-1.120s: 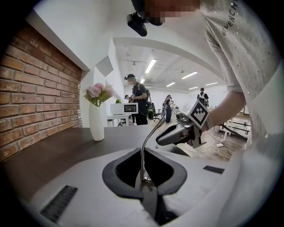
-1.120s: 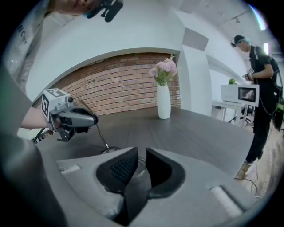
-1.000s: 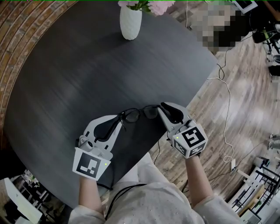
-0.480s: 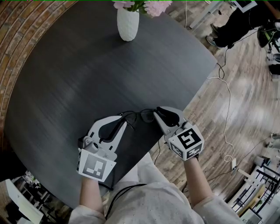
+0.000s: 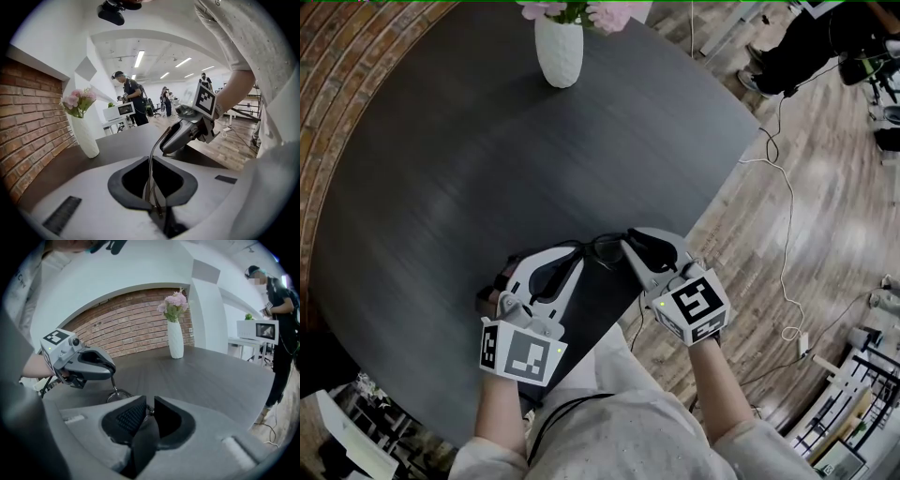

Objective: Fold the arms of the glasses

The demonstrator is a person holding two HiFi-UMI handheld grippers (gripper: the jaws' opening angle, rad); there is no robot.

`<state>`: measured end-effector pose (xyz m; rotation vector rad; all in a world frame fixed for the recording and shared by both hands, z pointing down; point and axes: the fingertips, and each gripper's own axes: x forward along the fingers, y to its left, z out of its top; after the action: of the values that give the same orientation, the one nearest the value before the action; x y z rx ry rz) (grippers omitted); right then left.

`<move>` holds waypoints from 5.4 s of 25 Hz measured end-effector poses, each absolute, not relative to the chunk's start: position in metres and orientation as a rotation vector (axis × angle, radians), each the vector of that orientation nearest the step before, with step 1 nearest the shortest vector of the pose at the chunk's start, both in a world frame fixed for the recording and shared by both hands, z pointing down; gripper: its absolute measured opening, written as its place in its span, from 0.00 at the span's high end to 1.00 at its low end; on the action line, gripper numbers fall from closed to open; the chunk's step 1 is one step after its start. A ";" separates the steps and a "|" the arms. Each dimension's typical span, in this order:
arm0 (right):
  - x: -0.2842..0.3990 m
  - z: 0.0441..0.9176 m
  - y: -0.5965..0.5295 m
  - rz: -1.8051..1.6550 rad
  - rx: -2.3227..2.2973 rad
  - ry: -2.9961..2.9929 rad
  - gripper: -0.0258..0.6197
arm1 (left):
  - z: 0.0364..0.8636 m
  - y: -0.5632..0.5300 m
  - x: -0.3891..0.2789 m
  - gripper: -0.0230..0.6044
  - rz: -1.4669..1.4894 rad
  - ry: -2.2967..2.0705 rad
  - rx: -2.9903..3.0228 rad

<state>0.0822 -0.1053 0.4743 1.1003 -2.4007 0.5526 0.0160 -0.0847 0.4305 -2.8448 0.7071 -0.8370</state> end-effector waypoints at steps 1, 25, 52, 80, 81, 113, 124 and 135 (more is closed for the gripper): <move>0.082 0.474 -0.105 0.545 1.097 -2.402 0.87 | 0.432 -0.084 0.019 0.93 -0.849 0.692 -2.838; 0.105 0.468 -0.106 0.619 1.215 -2.450 0.88 | 0.480 -0.080 0.041 0.93 -1.134 0.546 -2.679; 0.102 0.460 -0.097 0.598 1.249 -2.469 0.88 | 0.462 -0.085 0.028 0.83 -0.991 0.729 -2.788; 0.083 0.380 -0.065 0.328 1.247 -2.582 0.91 | 0.369 -0.055 -0.045 0.90 -0.446 1.324 -2.884; 0.082 0.377 -0.064 0.316 1.250 -2.584 0.92 | 0.367 -0.054 -0.048 0.92 -0.436 1.338 -2.880; 0.078 0.265 -0.051 0.055 1.366 -2.655 0.96 | 0.250 -0.054 -0.089 0.97 -0.013 1.536 -2.791; 0.081 0.230 -0.044 -0.009 1.402 -2.686 0.96 | 0.215 -0.047 -0.090 0.97 0.054 1.527 -2.748; 0.081 0.208 -0.040 -0.063 1.416 -2.696 0.96 | 0.190 -0.041 -0.097 0.97 0.115 1.539 -2.714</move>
<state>0.0811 -0.0396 0.2081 1.4161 -2.6956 -0.0630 -0.0973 -0.0414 0.1901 -2.7138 1.5390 0.1147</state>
